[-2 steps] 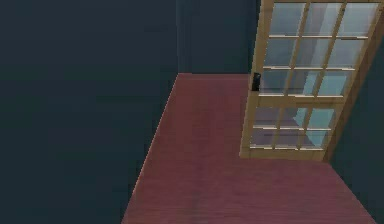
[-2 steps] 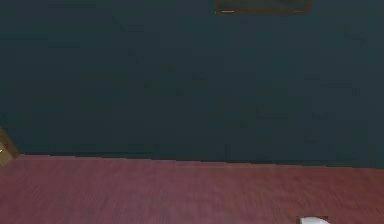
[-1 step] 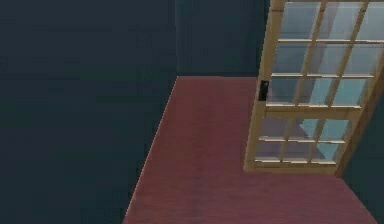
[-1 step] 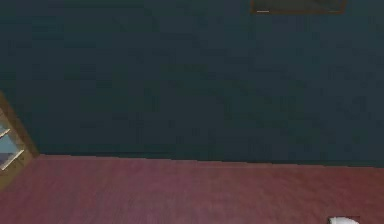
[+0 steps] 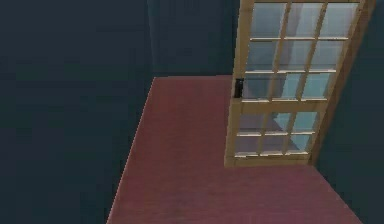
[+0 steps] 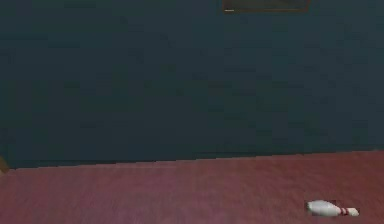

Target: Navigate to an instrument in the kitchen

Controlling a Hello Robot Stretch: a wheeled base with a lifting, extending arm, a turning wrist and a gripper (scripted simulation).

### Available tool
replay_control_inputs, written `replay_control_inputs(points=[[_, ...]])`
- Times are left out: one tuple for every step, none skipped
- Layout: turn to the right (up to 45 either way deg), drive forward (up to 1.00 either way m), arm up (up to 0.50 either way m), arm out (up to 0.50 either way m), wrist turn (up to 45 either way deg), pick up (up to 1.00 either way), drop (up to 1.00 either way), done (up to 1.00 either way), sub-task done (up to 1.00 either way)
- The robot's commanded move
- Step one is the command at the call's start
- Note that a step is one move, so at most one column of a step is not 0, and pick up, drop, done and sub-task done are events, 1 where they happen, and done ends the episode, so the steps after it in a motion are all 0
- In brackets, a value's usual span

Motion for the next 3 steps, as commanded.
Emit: replay_control_inputs(points=[[0.0,1.0,0.0,0.0,0.0,0.0,0.0,0.0,0.0],[0.0,0.95,0.0,0.0,0.0,0.0,0.0,0.0,0.0],[45.0,0.0,0.0,0.0,0.0,0.0,0.0,0.0,0.0]])
